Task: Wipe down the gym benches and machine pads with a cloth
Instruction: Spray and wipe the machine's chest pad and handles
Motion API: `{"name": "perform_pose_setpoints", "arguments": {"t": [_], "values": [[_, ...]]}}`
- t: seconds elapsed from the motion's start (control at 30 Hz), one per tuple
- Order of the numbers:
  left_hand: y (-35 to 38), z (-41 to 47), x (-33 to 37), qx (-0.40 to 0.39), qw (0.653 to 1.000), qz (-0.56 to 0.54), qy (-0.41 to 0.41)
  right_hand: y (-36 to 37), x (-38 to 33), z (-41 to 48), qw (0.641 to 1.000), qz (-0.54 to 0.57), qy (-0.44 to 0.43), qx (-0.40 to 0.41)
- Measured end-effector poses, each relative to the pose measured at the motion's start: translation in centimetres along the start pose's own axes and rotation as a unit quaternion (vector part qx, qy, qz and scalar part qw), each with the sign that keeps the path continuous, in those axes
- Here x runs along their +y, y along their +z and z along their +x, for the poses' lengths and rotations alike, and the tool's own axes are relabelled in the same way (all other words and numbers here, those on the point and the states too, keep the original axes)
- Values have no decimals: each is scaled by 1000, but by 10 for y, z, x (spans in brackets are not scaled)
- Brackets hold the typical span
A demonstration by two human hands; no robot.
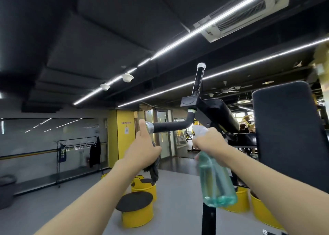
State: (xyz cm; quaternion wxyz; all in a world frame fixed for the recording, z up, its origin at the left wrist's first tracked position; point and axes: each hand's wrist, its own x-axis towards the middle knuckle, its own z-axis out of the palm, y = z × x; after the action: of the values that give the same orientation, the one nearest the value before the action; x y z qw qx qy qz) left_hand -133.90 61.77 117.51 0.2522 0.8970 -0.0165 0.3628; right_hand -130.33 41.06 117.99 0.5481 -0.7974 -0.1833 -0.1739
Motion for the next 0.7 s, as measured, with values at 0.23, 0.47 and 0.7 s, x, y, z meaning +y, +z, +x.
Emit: {"name": "perform_pose_setpoints", "arguments": {"t": [0.23, 0.47, 0.7], "values": [[8, -8, -14, 16, 999, -43, -11, 15, 11, 15, 998, -6, 52, -39], [32, -24, -41, -319, 932, -174, -16, 87, 9, 5, 995, -29, 62, -66], [33, -13, -114, -249, 947, -203, 33, 191, -12, 16, 993, -62, 72, -62]]}}
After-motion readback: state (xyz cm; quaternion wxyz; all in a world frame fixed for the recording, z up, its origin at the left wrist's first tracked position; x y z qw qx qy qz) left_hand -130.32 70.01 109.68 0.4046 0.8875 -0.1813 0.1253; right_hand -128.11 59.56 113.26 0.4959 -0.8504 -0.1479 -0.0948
